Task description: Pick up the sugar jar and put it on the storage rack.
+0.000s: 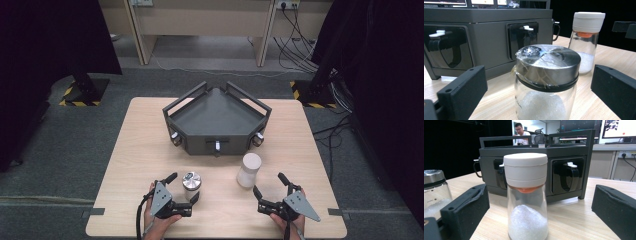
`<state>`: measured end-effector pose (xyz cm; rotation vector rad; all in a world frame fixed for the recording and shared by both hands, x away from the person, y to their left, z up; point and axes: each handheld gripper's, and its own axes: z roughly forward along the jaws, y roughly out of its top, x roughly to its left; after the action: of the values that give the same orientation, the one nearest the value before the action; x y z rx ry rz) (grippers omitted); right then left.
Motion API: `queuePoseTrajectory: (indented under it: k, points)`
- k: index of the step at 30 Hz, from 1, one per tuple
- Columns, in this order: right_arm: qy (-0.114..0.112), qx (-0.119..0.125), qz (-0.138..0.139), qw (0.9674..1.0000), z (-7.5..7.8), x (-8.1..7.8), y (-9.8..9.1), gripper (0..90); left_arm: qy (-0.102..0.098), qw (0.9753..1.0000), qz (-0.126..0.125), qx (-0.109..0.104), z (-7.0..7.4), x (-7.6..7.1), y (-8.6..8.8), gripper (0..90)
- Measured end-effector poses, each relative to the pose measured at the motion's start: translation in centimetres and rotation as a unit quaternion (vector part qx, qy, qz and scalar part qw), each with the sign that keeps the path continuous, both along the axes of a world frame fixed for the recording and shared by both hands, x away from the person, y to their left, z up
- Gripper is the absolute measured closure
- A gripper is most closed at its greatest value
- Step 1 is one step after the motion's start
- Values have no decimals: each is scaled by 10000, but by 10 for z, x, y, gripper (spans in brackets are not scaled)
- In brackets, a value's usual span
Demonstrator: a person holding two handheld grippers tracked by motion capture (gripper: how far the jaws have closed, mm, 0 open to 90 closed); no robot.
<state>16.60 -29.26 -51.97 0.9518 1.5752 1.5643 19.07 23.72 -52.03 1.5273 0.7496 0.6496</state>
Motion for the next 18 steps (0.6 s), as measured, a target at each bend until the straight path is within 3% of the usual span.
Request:
queuePoseTrajectory:
  k: [18]
  points:
    - [4, -5, 17, 10000, -1, 1, 1, 16, 0, 10000, 33, -81, -1, 0, 0, 2]
